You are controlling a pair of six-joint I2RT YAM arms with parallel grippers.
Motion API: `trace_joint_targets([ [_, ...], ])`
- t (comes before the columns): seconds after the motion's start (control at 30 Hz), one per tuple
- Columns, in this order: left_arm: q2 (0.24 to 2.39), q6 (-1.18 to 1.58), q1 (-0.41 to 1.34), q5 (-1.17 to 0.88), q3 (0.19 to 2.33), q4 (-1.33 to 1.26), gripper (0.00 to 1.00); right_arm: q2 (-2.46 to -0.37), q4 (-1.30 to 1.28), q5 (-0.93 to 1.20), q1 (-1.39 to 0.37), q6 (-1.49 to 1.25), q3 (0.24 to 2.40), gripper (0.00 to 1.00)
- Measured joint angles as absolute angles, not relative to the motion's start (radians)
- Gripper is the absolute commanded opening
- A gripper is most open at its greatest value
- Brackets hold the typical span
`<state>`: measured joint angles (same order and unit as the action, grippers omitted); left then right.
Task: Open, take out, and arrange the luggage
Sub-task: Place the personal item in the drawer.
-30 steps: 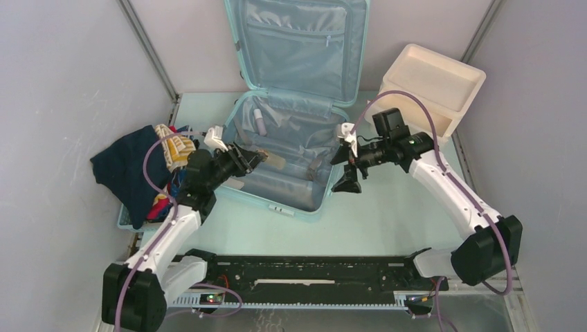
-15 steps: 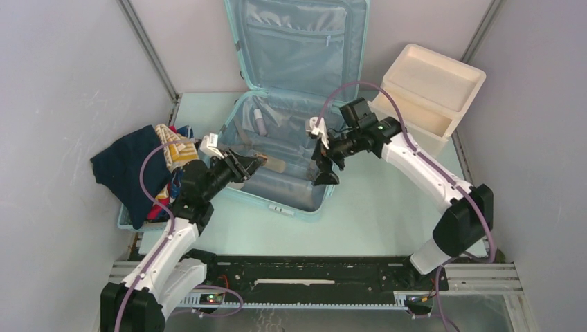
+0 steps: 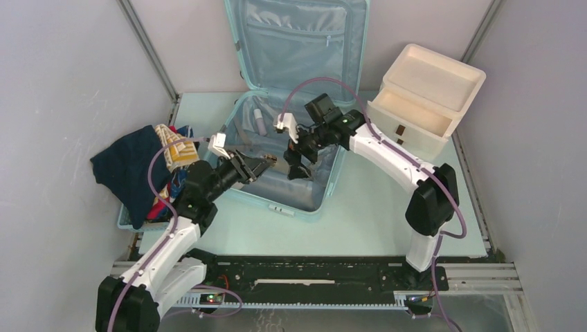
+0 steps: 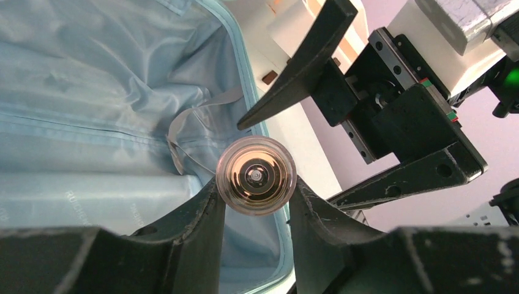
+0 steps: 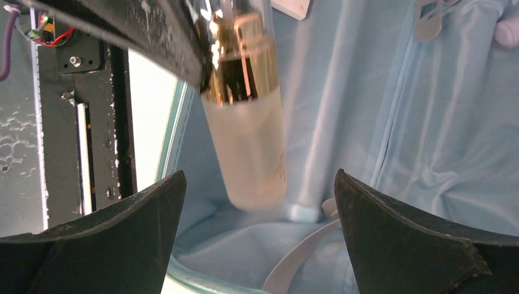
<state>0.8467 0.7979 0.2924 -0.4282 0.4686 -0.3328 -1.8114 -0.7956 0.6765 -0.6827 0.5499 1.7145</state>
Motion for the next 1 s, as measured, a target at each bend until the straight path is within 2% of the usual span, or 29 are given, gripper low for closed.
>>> trace_joint_targets([
  [0.13, 0.857, 0.812, 0.303, -0.448, 0.469, -0.334, 0.00, -1.838, -0.795, 0.647, -0.709, 0.547, 1.744, 0.96],
  [0.3, 0.858, 0.824, 0.310, -0.460, 0.469, -0.339, 0.00, -1.844, -0.801, 0.645, -0.727, 0.556, 1.745, 0.82],
  [0.4, 0.864, 0.838, 0.316, -0.472, 0.469, -0.358, 0.00, -1.848, -0.807, 0.655, -0.736, 0.569, 1.745, 0.68],
  [0.53, 0.868, 0.850, 0.324, -0.482, 0.469, -0.381, 0.02, -1.849, -0.822, 0.676, -0.749, 0.596, 1.745, 0.39],
  [0.6, 0.868, 0.857, 0.326, -0.487, 0.469, -0.385, 0.13, -1.849, -0.830, 0.682, -0.751, 0.604, 1.745, 0.29],
  [0.67, 0.871, 0.865, 0.329, -0.488, 0.469, -0.387, 0.36, -1.849, -0.835, 0.691, -0.748, 0.612, 1.745, 0.20],
  [0.73, 0.872, 0.869, 0.330, -0.494, 0.469, -0.387, 0.51, -1.849, -0.845, 0.696, -0.746, 0.624, 1.745, 0.13],
  [0.8, 0.872, 0.880, 0.331, -0.502, 0.469, -0.387, 0.67, -1.845, -0.853, 0.704, -0.744, 0.641, 1.744, 0.00],
  [0.83, 0.871, 0.886, 0.332, -0.503, 0.469, -0.393, 0.74, -1.843, -0.858, 0.712, -0.743, 0.651, 1.741, 0.00],
  [0.9, 0.858, 0.902, 0.333, -0.502, 0.469, -0.405, 0.82, -1.830, -0.872, 0.735, -0.741, 0.676, 1.722, 0.00],
  [1.0, 0.815, 0.907, 0.334, -0.499, 0.469, -0.406, 0.87, -1.801, -0.899, 0.760, -0.735, 0.704, 1.689, 0.00],
])
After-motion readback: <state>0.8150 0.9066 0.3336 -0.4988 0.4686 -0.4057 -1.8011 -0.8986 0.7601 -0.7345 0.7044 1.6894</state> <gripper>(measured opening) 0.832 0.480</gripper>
